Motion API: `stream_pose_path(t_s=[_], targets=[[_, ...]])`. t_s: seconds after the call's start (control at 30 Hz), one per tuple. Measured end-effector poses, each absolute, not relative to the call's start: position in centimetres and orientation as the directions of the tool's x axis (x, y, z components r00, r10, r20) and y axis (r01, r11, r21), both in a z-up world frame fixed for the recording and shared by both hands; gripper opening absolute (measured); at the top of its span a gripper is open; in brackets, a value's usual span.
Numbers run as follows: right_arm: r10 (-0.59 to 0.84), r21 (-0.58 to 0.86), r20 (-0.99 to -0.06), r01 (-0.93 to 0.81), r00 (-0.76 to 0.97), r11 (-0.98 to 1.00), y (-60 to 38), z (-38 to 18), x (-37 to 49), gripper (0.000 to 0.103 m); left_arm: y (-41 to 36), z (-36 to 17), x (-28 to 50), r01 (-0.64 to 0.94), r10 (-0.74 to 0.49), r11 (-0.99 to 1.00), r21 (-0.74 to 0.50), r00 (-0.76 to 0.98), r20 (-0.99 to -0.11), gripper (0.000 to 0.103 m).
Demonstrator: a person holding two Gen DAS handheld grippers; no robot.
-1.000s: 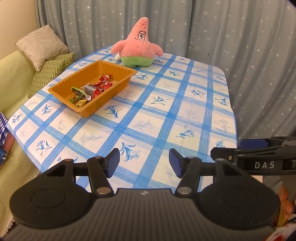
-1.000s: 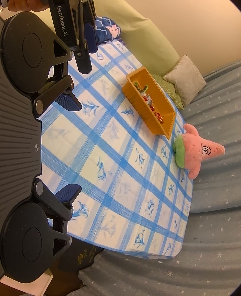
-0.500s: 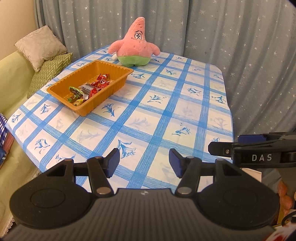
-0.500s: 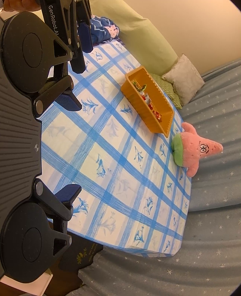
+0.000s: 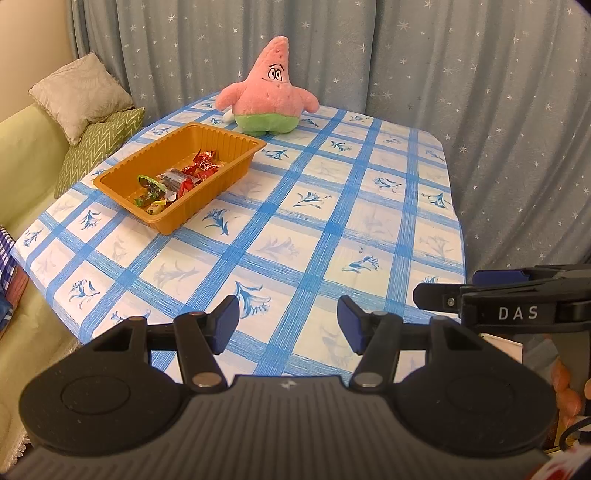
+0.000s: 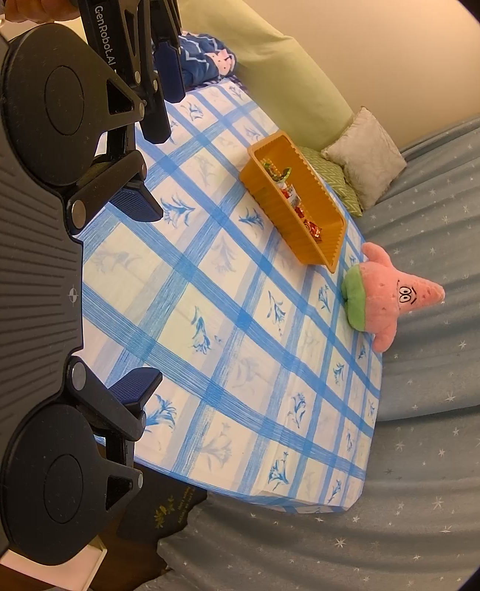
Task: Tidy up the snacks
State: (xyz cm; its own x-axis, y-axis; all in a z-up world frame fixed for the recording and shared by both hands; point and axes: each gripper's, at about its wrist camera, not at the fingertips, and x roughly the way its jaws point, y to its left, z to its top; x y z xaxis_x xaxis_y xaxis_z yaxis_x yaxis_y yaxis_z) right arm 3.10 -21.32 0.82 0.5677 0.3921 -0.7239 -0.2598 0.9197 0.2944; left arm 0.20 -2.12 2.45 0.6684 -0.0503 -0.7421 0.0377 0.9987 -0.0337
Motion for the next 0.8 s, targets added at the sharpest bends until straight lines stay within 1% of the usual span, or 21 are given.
stream_pose_path(t_s=[0.8], targets=[[0.392, 0.294, -0.725, -0.260, 0.567, 0.920, -21.30, 0.76, 3.25, 0.086, -2.11, 2.55, 0.23, 0.038, -0.051, 0.999, -0.034, 0.669, -0.742, 0.056]])
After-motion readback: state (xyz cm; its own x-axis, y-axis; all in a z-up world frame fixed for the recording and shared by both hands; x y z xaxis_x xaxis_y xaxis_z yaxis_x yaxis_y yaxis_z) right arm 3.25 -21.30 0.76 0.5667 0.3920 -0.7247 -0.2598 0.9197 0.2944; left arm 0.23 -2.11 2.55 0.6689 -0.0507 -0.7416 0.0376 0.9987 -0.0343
